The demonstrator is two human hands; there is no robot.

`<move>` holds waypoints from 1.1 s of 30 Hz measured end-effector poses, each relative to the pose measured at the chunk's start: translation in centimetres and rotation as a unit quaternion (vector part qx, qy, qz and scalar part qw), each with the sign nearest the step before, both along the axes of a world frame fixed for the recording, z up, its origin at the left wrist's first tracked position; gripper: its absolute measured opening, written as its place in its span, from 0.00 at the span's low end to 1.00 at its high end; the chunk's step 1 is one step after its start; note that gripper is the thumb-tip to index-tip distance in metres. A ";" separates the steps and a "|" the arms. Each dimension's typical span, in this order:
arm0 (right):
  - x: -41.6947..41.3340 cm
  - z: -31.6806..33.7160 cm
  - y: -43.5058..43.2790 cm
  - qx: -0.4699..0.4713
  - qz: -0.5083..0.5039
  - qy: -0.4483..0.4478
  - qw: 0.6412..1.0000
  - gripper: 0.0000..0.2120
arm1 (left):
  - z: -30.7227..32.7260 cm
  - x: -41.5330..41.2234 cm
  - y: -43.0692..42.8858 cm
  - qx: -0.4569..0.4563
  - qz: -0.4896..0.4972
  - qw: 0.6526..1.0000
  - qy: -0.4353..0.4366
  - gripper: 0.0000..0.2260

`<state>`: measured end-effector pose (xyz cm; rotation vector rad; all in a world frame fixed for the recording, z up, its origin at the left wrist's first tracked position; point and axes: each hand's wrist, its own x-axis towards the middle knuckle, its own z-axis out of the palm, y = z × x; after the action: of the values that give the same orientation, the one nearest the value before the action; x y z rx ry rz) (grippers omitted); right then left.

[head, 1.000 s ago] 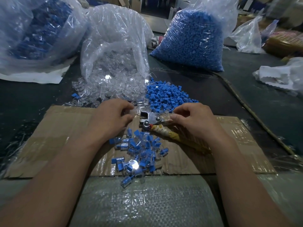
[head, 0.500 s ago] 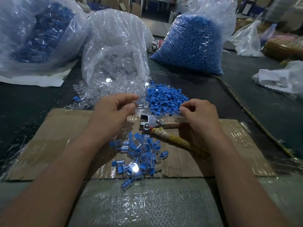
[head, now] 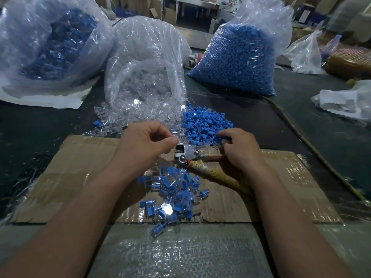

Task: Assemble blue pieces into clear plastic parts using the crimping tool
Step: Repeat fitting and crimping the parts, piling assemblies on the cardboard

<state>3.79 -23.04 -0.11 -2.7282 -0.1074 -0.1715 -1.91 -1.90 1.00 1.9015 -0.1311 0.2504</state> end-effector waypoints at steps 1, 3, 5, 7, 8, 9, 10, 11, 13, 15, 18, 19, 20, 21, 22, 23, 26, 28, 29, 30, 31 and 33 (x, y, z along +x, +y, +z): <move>-0.1 0.0 0.0 0.018 0.001 -0.006 1.000 0.15 | 0.0 0.0 0.0 -0.003 0.002 1.000 0.003 0.05; -0.2 0.1 0.1 0.055 -0.006 -0.025 0.998 0.15 | 0.0 0.0 0.1 -0.009 0.002 1.000 0.010 0.05; -0.2 0.2 0.1 0.065 -0.028 -0.051 0.996 0.17 | 0.0 0.0 0.2 -0.012 0.001 1.000 0.014 0.05; 0.0 0.3 -0.2 0.035 -0.057 -0.036 0.997 0.20 | 0.0 0.0 0.2 -0.016 0.002 1.000 0.018 0.04; 0.0 0.3 -0.3 0.012 -0.068 -0.009 0.998 0.22 | 0.0 0.1 0.1 -0.017 0.004 1.000 0.019 0.04; 0.0 0.3 -0.4 -0.009 -0.071 0.019 0.997 0.23 | 0.0 0.1 0.2 -0.016 0.005 1.000 0.018 0.04; 0.0 0.3 -0.3 -0.022 -0.067 0.038 0.997 0.23 | 0.0 0.1 0.2 -0.016 0.004 1.000 0.018 0.04; -0.1 0.4 -0.2 -0.024 -0.058 0.044 0.997 0.22 | 0.1 0.1 0.2 -0.017 0.003 1.000 0.019 0.04; -0.2 0.5 -0.1 -0.018 -0.038 0.033 0.999 0.20 | 0.1 0.1 0.1 -0.017 0.003 1.000 0.022 0.04; -0.2 0.5 0.0 -0.018 -0.026 0.018 0.999 0.17 | 0.1 0.0 0.1 -0.014 0.006 1.000 0.022 0.04; -0.2 0.5 -0.1 -0.010 -0.024 0.010 1.000 0.13 | 0.2 0.0 0.1 -0.019 0.003 0.999 0.026 0.04; -0.2 0.5 -0.2 -0.005 -0.020 0.010 1.000 0.12 | 0.2 -0.1 0.1 -0.020 0.001 0.999 0.028 0.04; -0.2 0.5 -0.3 -0.001 -0.016 0.010 1.000 0.11 | 0.2 -0.1 0.1 -0.024 0.000 0.999 0.029 0.04; -0.2 0.5 -0.3 0.002 -0.010 0.011 1.000 0.10 | 0.2 -0.1 0.1 -0.029 -0.001 0.999 0.031 0.04; -0.2 0.5 -0.4 0.004 -0.006 0.012 1.000 0.10 | 0.3 -0.2 0.1 -0.036 -0.002 0.999 0.033 0.03; -0.2 0.5 -0.4 0.006 -0.003 0.013 1.000 0.10 | 0.3 -0.2 0.1 -0.042 -0.002 0.998 0.036 0.03; -0.3 0.4 -0.6 0.032 -0.005 -0.002 0.999 0.11 | 0.4 -0.3 0.1 -0.052 -0.006 0.998 0.039 0.05; -0.4 0.4 -0.6 0.068 -0.011 -0.025 0.997 0.12 | 0.4 -0.3 0.1 -0.055 -0.008 0.998 0.038 0.07; -0.5 0.5 -0.7 0.084 -0.012 -0.034 0.996 0.12 | 0.4 -0.3 0.1 -0.056 -0.008 0.998 0.038 0.07; -0.5 0.5 -0.7 0.096 -0.013 -0.039 0.995 0.12 | 0.4 -0.2 0.0 -0.058 -0.008 0.998 0.038 0.08; -0.5 0.5 -0.7 0.106 -0.014 -0.041 0.993 0.12 | 0.3 -0.2 0.0 -0.060 -0.006 0.997 0.039 0.08; -0.5 0.5 -0.7 0.125 -0.019 -0.041 0.991 0.11 | 0.3 -0.2 0.0 -0.063 -0.001 0.997 0.042 0.08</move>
<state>3.26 -23.79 0.41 -2.4738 -0.0533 -0.2875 -2.10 -1.89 1.25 1.7840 -0.0606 0.1735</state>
